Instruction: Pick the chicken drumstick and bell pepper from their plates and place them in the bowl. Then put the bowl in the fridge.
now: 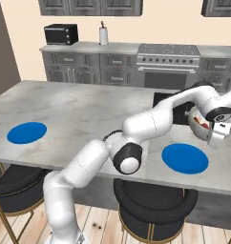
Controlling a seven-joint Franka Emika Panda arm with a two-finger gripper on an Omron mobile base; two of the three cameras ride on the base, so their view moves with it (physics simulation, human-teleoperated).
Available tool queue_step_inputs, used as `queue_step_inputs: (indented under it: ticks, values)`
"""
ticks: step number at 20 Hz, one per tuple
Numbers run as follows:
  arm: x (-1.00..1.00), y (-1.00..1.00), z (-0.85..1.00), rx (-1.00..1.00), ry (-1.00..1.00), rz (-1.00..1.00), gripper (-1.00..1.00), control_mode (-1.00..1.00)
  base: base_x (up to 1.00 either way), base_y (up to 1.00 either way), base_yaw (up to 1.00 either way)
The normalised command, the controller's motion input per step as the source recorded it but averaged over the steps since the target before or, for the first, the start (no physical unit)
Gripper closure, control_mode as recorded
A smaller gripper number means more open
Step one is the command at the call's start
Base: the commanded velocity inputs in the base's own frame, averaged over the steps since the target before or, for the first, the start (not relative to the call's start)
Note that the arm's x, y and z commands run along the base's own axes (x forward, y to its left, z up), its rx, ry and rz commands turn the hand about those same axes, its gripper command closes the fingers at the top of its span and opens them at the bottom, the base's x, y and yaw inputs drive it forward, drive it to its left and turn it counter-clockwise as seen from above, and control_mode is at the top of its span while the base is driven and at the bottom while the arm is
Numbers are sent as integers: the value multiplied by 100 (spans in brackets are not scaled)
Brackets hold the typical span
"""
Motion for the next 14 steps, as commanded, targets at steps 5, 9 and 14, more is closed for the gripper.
queue_step_inputs:
  ticks: [5, 9, 14]
  values:
    - [-24, 80, 9, -11, 0, 0, 100, -100, 0, 0, 0]
    - [-37, 80, 1, -14, -1, 0, 100, -100, 0, 0, 0]
    - [-35, 81, 0, -12, -7, 0, 100, -100, 0, 0, 0]
